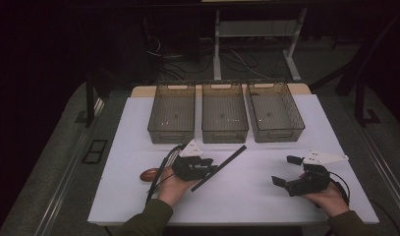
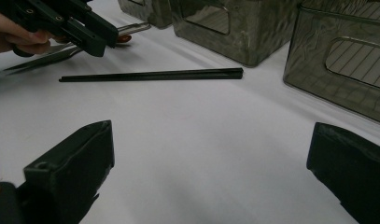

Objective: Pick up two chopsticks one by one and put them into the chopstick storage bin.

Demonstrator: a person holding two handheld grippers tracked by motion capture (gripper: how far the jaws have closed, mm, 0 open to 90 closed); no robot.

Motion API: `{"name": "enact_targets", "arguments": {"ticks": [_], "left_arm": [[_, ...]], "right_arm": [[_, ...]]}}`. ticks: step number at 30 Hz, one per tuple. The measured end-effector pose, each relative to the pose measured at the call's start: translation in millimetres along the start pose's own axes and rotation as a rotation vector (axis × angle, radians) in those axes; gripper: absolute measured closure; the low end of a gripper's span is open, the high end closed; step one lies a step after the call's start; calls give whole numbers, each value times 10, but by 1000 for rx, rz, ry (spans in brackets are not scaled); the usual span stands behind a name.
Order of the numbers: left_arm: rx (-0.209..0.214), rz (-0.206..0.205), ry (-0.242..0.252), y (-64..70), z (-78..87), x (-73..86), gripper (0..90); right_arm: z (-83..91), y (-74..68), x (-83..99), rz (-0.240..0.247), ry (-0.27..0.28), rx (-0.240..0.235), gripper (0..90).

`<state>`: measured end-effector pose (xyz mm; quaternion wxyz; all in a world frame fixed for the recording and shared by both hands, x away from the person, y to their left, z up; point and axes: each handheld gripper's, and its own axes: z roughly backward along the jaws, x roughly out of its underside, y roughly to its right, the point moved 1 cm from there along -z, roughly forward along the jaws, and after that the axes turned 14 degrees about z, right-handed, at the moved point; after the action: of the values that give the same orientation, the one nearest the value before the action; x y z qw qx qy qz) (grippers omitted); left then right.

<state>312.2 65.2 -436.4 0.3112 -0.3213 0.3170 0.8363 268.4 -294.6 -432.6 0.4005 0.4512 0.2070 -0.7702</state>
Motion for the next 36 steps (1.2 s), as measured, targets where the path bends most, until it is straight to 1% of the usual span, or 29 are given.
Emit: {"name": "enact_targets", "arguments": {"ticks": [2,3,4,5,6,11,12,14,15,17,18,22,23,25,31,32,36], "left_arm": [[-9,9,-16,-11,-30,9,721],[-9,9,-16,-11,-30,9,730],[-6,13,-33,-27,-64,22,737],[-6,13,-33,-27,-64,22,744],[-7,9,-46,-34,-92,32,747],[-23,4,-60,-47,-129,43,772],[-21,-4,-68,-68,-149,47,775],[-21,0,-72,-72,-157,52,785],[-19,10,-74,-69,-172,60,785],[-20,10,-75,-70,-179,61,785],[-19,-3,-80,-77,-190,59,787],[-23,0,-85,-83,-205,66,795],[-27,8,-85,-77,-209,71,799],[-29,5,-88,-79,-214,72,802],[-54,-12,-101,-93,-221,78,802],[-54,-8,-99,-93,-227,82,802],[-58,-18,-99,-94,-232,83,803]], "right_arm": [[-7,-3,3,5,-3,-3,2],[-10,-3,5,6,-4,-3,2],[-12,-3,6,2,-4,-5,3],[-13,-3,8,-4,-6,-7,2],[-13,-2,8,-7,-8,-5,2],[-18,3,10,-12,-13,-11,3],[-21,1,11,-11,-15,-12,3],[-26,-1,13,-8,-16,-15,3],[-27,-2,13,-8,-17,-15,3],[-27,-3,13,-11,-18,-14,2],[-26,-2,14,-10,-17,-14,3],[-26,-3,14,-11,-18,-16,2],[-27,-4,15,-12,-18,-16,3],[-27,-4,15,-12,-18,-15,3],[-23,-5,15,-13,-18,-18,2],[-23,-5,15,-14,-18,-18,2],[-23,-5,15,-12,-18,-18,3]]}}
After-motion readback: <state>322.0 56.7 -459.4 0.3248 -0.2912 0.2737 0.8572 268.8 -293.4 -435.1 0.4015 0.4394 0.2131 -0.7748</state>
